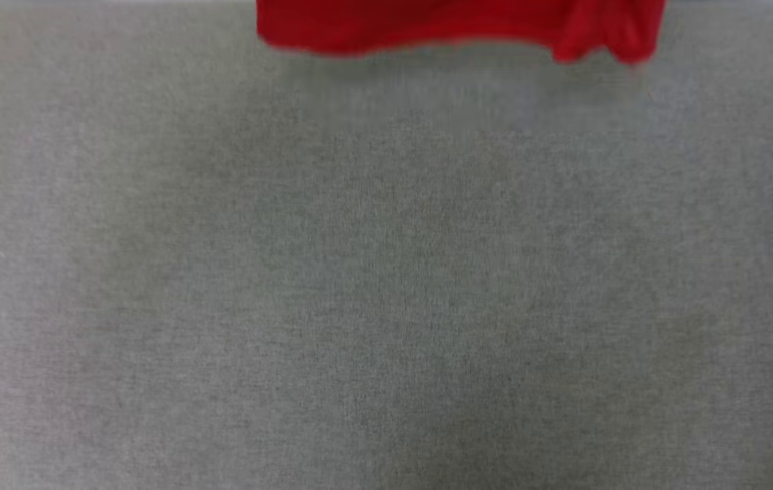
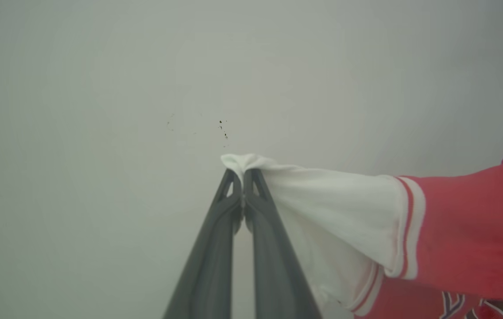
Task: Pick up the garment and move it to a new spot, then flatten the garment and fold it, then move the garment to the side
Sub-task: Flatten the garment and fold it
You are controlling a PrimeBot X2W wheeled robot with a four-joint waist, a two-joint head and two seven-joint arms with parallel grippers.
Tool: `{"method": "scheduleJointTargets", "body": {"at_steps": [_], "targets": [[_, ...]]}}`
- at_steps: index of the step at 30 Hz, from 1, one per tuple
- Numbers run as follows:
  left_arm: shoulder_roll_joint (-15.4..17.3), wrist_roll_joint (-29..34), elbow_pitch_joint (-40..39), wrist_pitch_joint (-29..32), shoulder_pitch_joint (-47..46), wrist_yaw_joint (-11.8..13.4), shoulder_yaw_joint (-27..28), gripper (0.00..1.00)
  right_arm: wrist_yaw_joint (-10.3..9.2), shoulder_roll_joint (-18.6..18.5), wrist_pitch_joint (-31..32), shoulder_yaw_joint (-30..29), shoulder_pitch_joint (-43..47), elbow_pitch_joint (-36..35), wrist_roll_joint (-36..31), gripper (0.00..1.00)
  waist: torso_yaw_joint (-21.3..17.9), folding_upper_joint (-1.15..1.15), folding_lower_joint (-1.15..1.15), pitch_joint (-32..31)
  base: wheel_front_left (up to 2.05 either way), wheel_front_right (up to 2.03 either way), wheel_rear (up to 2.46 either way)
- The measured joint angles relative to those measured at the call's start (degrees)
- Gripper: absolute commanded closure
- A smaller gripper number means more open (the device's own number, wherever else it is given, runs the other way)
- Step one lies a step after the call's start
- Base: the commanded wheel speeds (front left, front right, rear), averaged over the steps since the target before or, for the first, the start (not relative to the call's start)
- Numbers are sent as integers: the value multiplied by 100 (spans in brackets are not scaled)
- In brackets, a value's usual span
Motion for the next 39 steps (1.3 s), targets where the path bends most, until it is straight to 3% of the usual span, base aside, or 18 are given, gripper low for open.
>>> {"method": "scheduleJointTargets", "body": {"at_steps": [10,18,25,31,39], "targets": [[-503,202,1289,-437,-1335,-159,172,100,0,372,-431,79,-1848,1499,-538,100,35,0,1,1115,0,0,0],[-612,209,1925,-888,-1322,-323,103,100,0,532,-756,464,-2169,2284,-478,100,145,0,1,1567,0,0,0],[-560,-132,2153,-1566,19,-419,36,100,0,415,-1122,1166,-1026,2496,116,100,154,0,0,1297,0,0,0],[-443,-390,2065,-1891,1450,-430,8,100,0,215,-1362,1614,389,2204,745,100,121,0,0,867,0,0,0],[-227,-792,1317,-2062,3724,-93,182,100,0,-140,-1503,2109,2597,1525,1406,100,107,0,-1,146,0,0,0]]}}
